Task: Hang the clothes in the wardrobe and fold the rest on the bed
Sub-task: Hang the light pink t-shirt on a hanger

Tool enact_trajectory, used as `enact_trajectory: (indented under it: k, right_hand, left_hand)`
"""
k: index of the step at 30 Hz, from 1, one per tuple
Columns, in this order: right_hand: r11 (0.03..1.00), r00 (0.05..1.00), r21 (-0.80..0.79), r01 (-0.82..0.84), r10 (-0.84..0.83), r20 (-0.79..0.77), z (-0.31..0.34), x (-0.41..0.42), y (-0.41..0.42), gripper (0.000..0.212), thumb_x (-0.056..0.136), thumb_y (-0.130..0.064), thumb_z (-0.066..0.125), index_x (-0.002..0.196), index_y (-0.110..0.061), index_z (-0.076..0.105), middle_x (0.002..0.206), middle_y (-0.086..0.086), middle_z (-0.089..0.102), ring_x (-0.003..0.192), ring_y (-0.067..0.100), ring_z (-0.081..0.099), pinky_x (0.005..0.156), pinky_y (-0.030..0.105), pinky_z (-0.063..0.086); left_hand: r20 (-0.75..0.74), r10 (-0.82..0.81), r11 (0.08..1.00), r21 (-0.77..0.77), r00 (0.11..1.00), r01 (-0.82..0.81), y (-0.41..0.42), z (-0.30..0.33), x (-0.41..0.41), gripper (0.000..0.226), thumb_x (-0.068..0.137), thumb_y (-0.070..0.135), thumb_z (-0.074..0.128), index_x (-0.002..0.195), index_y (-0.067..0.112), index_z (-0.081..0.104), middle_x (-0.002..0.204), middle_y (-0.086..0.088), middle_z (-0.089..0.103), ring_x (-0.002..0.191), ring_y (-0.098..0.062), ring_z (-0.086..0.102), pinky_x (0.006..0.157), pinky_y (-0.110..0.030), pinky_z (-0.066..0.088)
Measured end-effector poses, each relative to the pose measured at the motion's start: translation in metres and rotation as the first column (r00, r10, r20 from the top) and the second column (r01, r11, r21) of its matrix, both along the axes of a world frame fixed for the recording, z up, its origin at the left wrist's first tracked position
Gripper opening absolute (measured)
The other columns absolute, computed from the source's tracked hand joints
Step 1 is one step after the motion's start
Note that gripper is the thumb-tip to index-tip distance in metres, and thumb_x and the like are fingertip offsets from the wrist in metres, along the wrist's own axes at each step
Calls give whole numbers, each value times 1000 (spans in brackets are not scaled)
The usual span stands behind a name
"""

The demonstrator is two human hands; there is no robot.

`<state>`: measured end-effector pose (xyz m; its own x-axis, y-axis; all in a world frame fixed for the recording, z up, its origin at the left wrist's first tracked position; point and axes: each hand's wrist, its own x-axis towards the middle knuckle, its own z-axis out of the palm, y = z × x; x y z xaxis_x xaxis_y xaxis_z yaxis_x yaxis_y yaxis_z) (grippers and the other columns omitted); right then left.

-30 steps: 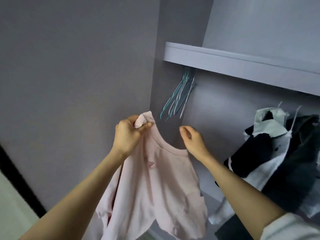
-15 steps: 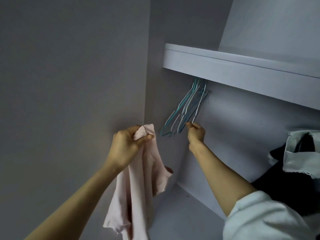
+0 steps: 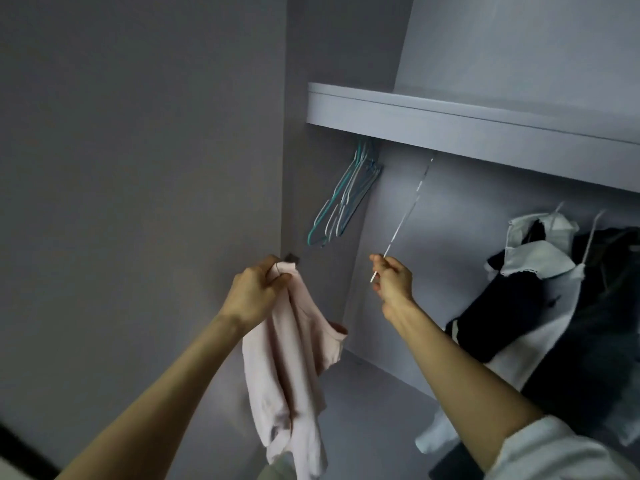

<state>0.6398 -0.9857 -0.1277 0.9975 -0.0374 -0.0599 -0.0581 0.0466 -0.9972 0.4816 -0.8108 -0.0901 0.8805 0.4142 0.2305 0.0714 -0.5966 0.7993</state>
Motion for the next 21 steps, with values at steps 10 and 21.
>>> enact_trajectory:
  k: [10,21]
  right_hand:
    - [971,980,-202,-127,154,124,-59,-197,-65,13,92,-1,53,84,-11,55,66,2,47,63,14,43,62,23,38]
    - [931,996,-363,45,-14,88,-43,-220,-71,48,100,-32,40,57,-11,38,51,1,38,48,13,38,51,29,33]
  left_hand:
    - [20,-83,958,-275,996,86,-15,-26,-85,13,96,12,48,86,20,49,75,3,53,68,-12,47,61,-23,40]
    - [-42,-33,980,-197,999,24,-27,-39,-143,19,88,17,63,74,17,51,68,14,55,65,-6,49,58,-21,39]
